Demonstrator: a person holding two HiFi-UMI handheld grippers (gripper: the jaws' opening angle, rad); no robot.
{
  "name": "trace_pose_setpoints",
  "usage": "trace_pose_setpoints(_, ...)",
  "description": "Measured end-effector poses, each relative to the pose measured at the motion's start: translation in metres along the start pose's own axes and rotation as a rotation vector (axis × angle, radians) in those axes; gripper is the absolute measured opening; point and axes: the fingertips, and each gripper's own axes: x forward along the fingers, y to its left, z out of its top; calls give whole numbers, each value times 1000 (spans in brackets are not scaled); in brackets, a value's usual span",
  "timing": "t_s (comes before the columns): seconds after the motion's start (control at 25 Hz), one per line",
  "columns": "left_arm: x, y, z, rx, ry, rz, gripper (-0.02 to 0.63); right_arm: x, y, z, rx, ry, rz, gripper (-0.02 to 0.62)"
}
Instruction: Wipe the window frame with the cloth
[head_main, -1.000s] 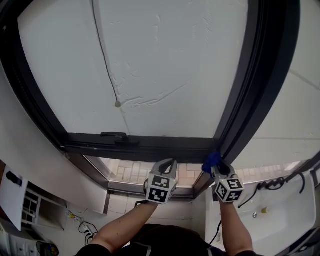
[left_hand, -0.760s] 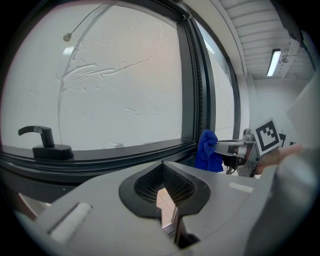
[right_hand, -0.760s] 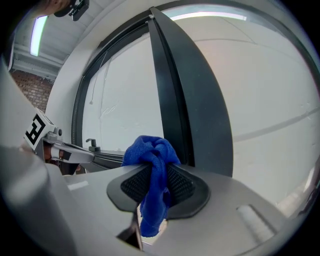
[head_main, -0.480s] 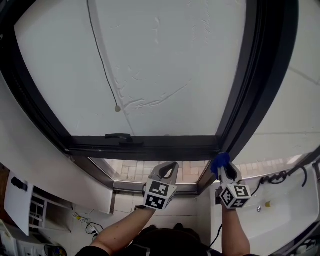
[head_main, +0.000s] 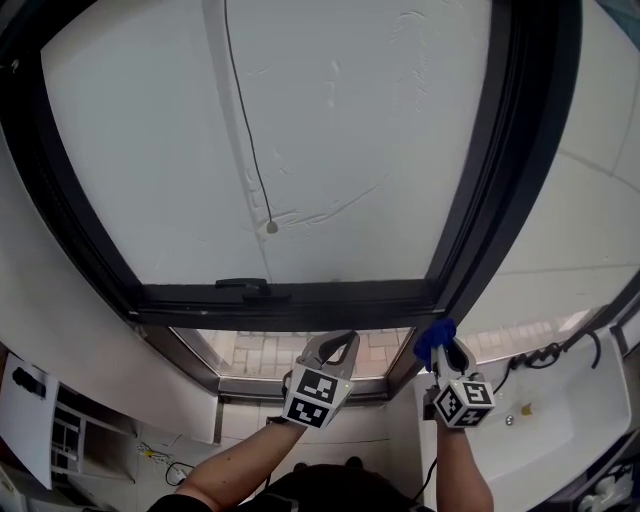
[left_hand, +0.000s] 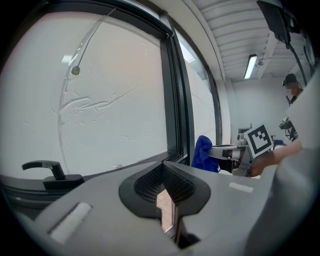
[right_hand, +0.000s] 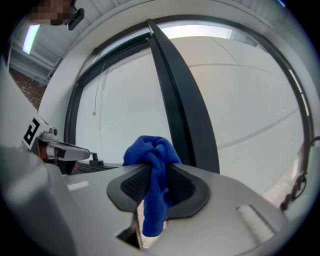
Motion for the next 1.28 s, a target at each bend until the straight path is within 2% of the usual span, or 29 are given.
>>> trace_pose_setpoints(0.16,7,0,17,-14,-24,-12,-6,-4,4,18,0,1,-14,92)
trace_pose_setpoints(0.28,21,-2,44,-24,-55,-9,-6,-2,14,50,-19,-40,23,92)
trace_pose_setpoints(0.4,39,-2,98,12,-118,2,-6,5,25,107,-70,-123,60,92)
trace_pose_setpoints(0.56,51,-1,175,19,-185,15,-6,10,29,200,-55,-244,95,92)
trace_pose_setpoints(0.84,32,-3,306,31,-328,-25,-6,-11,64,360,-151,-427,150,92)
trace_pose_setpoints(1.0,24,-2,356,31,-381,-52,-6,-13,72,436,-198,-523,148,92)
trace_pose_setpoints(1.28,11,11,414,45,-441,-61,-6,-10,79,515,-246,-612,142,92)
